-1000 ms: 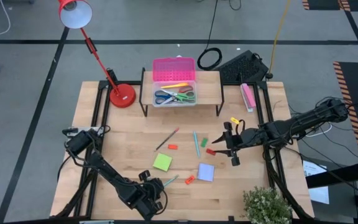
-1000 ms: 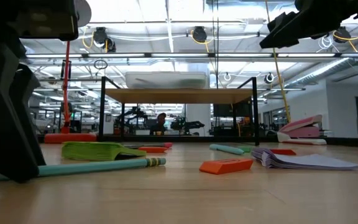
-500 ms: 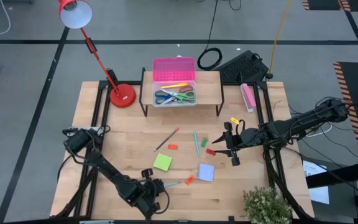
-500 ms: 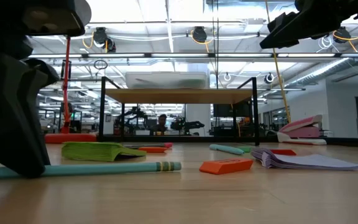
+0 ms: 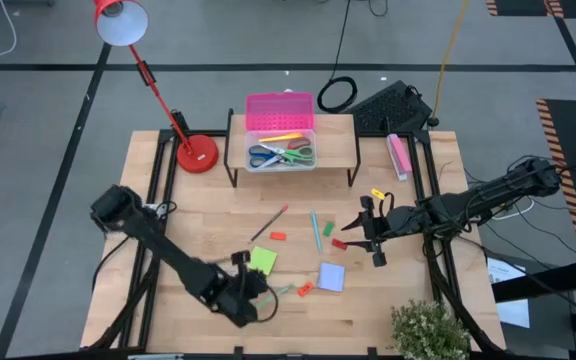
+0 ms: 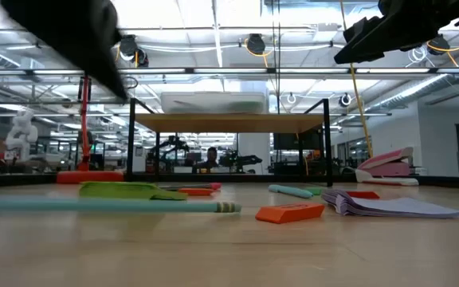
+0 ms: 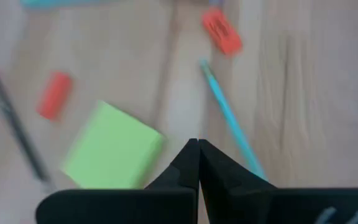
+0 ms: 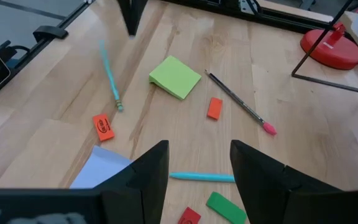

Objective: Pack school essentials
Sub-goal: Put the light blue pencil into the supply box on the shelf, then put the light blue pencil into the pink supply box on the shelf

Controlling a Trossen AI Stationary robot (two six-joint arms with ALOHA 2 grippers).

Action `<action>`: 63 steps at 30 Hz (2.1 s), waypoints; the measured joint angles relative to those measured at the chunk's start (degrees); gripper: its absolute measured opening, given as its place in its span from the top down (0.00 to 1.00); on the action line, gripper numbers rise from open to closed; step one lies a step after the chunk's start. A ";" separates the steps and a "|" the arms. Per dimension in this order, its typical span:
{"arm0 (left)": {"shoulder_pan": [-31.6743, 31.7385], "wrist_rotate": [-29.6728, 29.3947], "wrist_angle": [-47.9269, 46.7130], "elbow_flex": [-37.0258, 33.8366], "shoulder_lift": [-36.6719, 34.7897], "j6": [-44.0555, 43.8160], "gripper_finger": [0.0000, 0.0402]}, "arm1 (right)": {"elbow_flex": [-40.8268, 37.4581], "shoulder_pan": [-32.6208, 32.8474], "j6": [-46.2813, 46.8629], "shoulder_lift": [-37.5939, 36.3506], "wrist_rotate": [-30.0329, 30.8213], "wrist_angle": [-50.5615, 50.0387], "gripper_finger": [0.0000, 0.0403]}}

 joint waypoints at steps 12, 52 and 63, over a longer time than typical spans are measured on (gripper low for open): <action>3.01 12.02 0.88 0.12 -5.10 -3.60 0.94 | 0.00 0.00 4.34 0.01 -0.02 -3.83 0.59; -5.25 -6.34 14.45 0.45 17.78 -10.23 0.92 | 0.00 -0.85 0.68 3.02 -0.04 -1.10 0.59; -4.12 -6.76 12.82 0.28 17.45 -10.15 0.94 | 0.00 -0.83 1.74 3.02 -0.04 -1.70 0.59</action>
